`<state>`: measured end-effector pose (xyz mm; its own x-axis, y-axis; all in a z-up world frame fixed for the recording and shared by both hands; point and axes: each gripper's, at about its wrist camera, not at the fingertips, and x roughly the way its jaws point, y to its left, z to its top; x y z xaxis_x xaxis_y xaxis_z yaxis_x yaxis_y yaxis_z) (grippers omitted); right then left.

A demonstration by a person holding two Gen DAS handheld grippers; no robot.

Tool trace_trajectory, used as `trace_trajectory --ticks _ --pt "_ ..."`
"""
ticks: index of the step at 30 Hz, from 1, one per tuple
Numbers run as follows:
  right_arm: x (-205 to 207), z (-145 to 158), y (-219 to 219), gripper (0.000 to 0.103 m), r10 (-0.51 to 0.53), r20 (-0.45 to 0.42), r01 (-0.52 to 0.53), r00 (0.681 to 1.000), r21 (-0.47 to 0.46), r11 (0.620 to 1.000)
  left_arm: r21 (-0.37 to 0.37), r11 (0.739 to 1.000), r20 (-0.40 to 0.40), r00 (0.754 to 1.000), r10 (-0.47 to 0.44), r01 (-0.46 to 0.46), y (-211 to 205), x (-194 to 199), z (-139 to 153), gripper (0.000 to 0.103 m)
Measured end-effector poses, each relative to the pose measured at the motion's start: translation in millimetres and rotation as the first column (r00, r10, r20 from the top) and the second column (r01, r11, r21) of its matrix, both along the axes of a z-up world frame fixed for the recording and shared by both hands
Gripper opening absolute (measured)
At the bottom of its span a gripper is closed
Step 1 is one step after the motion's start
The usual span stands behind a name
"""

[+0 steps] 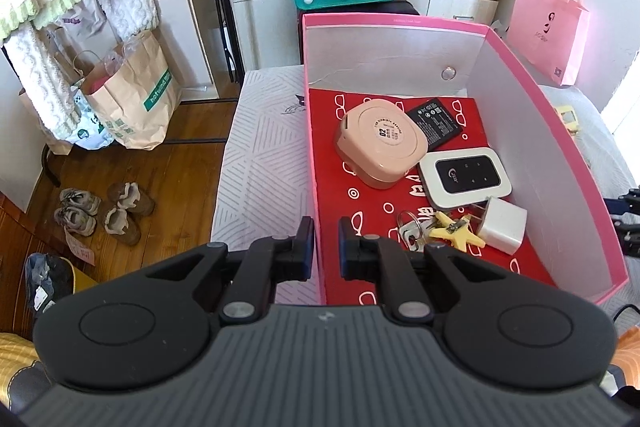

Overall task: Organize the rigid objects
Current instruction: 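Move the right tool back to the table over the AA battery, then grasp the AA battery with the right tool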

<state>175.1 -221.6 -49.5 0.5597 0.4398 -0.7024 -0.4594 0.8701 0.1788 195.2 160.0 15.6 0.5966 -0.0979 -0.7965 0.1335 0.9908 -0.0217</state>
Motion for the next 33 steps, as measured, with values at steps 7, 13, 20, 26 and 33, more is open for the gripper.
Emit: trace_trajectory --ticks 7,13,20,26,33 --pt "-14 -2 27 0.012 0.066 0.074 -0.056 0.995 -0.135 0.989 -0.001 1.0 0.005 1.0 0.011 -0.011 0 -1 1 0.01" --pt "-16 1 33 0.017 0.062 0.067 -0.051 0.996 -0.149 0.988 0.007 1.0 0.008 1.0 0.006 -0.007 -1 -2 2 0.01" --pt "-6 -5 38 0.026 0.046 0.087 -0.035 0.995 -0.119 0.992 0.021 1.0 0.019 1.0 0.006 -0.006 -3 -4 1 0.01" --pt "-11 0 43 0.011 0.08 0.082 -0.068 0.993 -0.134 0.989 0.003 1.0 0.02 1.0 0.004 -0.004 0 -7 4 0.01" --pt "-21 22 53 0.011 0.116 0.174 -0.079 0.978 -0.206 0.975 0.001 1.0 0.021 1.0 -0.005 0.005 2 -8 5 0.01"
